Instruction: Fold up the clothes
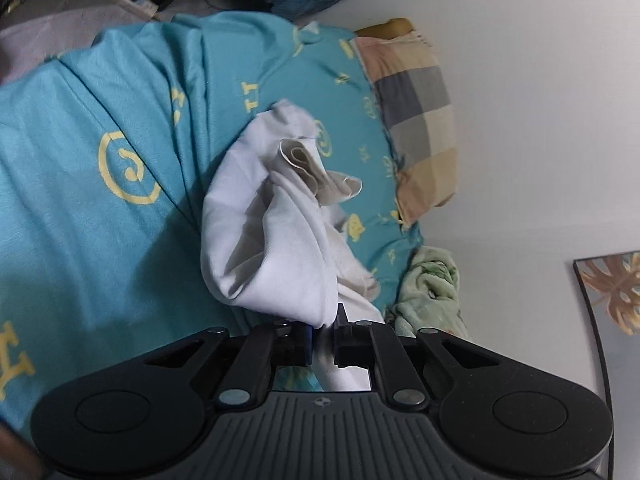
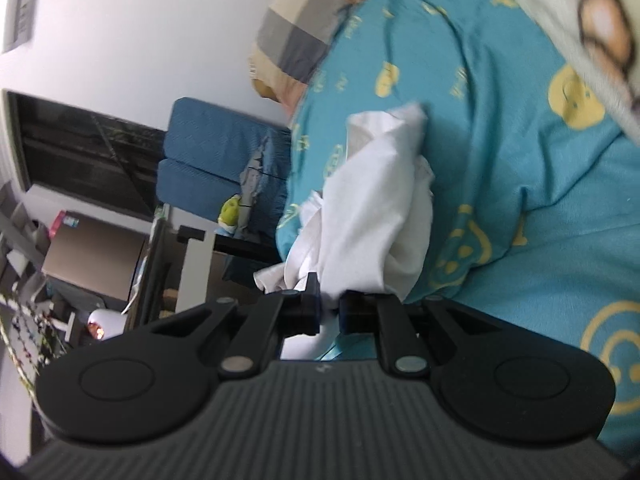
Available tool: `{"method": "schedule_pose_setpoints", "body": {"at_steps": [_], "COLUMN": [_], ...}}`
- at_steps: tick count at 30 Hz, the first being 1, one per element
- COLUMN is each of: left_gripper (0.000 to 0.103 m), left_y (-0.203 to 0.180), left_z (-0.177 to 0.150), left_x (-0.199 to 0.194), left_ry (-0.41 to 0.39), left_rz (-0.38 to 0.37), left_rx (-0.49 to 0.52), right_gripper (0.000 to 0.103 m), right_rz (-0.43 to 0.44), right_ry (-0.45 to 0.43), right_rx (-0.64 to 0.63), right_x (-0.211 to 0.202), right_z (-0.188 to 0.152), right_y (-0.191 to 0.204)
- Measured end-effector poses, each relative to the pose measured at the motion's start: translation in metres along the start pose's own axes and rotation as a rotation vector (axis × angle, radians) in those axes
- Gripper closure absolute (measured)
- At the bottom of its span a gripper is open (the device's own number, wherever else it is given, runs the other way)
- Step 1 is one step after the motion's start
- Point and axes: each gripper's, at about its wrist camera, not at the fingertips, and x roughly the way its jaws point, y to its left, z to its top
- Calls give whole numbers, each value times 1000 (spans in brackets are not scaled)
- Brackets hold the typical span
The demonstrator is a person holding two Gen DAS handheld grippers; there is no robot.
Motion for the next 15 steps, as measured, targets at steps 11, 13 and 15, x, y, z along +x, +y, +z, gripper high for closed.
{"method": "schedule_pose_setpoints", "body": {"at_steps": [11, 13, 15], "left_gripper": [94, 94, 94], "left_y": [15, 22, 24], "left_z": [-91, -98, -97], "left_x": [-112, -117, -116], "left_ry": [32, 37, 35], "left_rz": [5, -14, -29], "left_rx": [45, 30, 19], "right_gripper": [92, 92, 92], "right_rz": [-71, -78, -83], "right_ry": [10, 8, 3], "right_rx": [16, 26, 38], "right_x": [-106, -119, -121], "right_z": [-78, -89, -90], "right_y": [3, -1, 1]}}
